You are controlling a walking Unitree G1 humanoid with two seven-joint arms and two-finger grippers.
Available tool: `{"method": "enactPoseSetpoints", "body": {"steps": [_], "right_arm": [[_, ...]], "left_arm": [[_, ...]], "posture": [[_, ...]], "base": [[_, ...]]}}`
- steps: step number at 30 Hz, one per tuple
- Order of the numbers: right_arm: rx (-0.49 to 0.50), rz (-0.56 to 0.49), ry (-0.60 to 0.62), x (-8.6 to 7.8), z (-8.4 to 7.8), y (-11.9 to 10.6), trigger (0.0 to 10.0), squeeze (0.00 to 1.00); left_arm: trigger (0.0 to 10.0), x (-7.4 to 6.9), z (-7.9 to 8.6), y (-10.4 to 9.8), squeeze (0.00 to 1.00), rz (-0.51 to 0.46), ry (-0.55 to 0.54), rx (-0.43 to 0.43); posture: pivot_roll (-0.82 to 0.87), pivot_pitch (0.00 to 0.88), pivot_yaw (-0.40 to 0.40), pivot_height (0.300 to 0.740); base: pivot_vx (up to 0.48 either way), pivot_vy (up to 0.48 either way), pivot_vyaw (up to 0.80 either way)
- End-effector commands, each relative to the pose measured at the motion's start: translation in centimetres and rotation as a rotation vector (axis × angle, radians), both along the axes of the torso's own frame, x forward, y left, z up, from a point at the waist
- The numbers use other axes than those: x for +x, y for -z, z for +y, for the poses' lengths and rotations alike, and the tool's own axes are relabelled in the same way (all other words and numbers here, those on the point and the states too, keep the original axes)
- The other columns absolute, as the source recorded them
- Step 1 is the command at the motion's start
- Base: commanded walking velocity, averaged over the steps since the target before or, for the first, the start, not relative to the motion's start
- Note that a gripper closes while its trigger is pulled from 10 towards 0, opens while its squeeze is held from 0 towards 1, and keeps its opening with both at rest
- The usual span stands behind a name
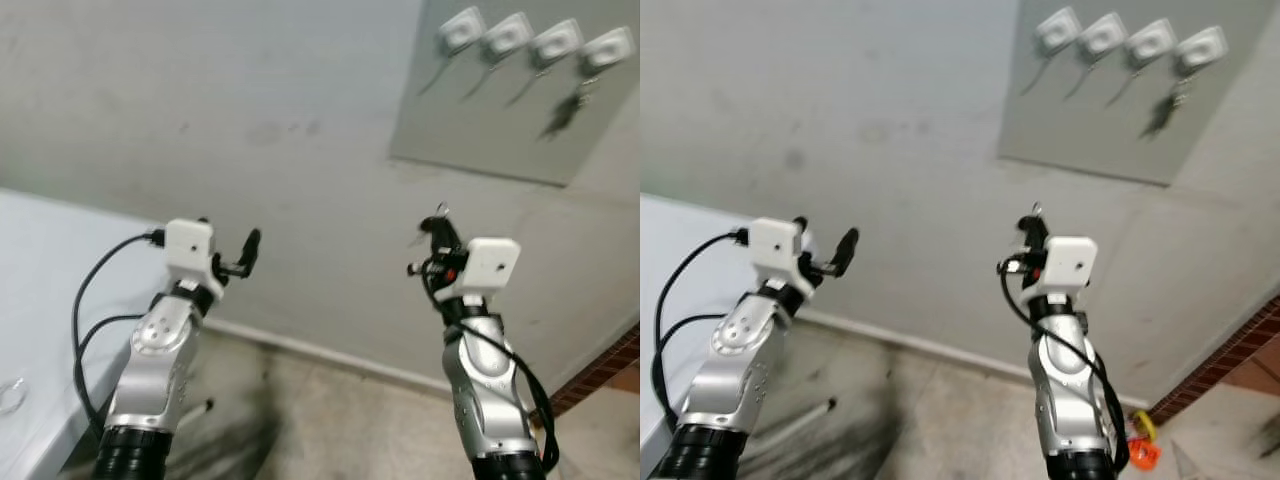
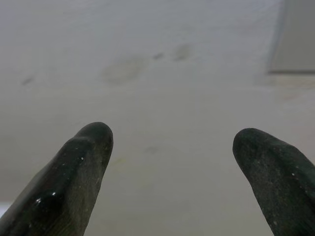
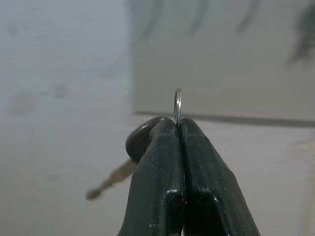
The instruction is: Hang keys on a hook
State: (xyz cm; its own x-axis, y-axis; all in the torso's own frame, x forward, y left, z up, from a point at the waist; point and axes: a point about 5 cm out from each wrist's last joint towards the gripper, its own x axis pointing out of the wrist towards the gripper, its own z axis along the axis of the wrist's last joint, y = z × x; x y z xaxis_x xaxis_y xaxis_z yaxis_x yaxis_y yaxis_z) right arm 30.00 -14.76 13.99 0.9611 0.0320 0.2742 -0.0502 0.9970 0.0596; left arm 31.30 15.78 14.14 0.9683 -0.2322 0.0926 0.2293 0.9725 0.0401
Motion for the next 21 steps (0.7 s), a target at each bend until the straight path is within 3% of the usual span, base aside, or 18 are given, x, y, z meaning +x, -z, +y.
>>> {"method": "enactPoseSetpoints", "body": {"steps": [1, 16, 21], "right_arm": [[0.000, -0.020, 0.025, 0.00, -0.62, -0.41, 10.0, 0.00], [0.002, -0.019, 0.018, 0.13, -0.46, -0.41, 10.0, 0.00], [0.002, -0.016, 0.013, 0.20, -0.38, -0.45, 10.0, 0.00]], "left_arm": [[10.0, 0.16, -0.90, -0.57, 0.00, -0.023, 0.030, 0.011], [10.0, 0.12, -0.85, -0.59, 0.00, -0.021, 0.019, -0.002], [10.0, 0.11, -0.81, -0.89, 0.00, -0.037, 0.006, -0.051]], "posture": [[-0.04, 0.000, 0.005, 0.740], [-0.04, 0.000, 0.004, 0.740], [-0.03, 0.000, -0.002, 0.740]], "base": [[0.435, 0.000, 0.00], [0.434, 0.000, 0.00], [0.000, 0.000, 0.00]]}}
